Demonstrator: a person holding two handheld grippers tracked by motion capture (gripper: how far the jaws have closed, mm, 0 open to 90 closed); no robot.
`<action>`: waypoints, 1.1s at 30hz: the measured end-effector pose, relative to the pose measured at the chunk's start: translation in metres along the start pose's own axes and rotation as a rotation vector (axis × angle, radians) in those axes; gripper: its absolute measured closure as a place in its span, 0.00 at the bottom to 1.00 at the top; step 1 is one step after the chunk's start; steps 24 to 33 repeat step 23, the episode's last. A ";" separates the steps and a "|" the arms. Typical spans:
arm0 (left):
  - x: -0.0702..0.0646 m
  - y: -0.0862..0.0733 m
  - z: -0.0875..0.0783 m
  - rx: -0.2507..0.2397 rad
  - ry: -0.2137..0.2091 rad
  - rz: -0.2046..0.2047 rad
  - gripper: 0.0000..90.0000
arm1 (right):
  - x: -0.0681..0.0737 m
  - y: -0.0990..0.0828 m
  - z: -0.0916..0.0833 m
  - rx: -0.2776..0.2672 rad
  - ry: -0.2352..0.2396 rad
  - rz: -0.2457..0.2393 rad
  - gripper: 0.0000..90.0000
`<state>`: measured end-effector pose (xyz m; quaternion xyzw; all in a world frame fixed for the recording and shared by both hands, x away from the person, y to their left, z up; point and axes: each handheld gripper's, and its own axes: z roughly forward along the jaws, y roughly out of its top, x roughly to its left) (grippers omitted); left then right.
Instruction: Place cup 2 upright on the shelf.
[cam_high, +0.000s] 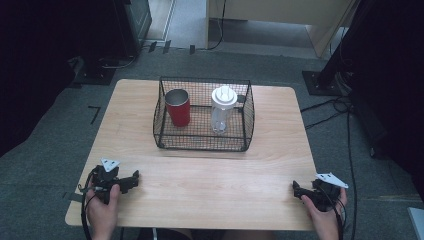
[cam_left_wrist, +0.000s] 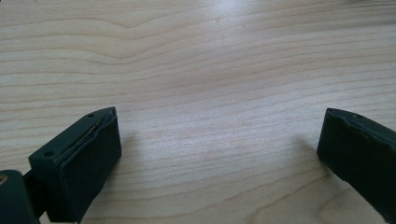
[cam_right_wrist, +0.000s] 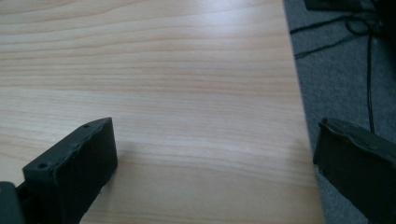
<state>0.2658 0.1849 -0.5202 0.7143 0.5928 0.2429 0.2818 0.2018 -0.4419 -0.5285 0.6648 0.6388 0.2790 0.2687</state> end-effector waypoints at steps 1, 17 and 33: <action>0.000 0.000 0.000 0.000 0.000 0.000 0.00 | -0.002 0.000 0.000 0.009 0.004 0.028 0.00; 0.000 0.000 0.000 0.000 0.000 0.001 0.00 | 0.007 -0.003 -0.002 -0.002 -0.038 0.037 0.00; 0.000 0.000 0.000 0.001 0.000 0.001 0.00 | 0.007 -0.003 -0.002 -0.002 -0.038 0.037 0.00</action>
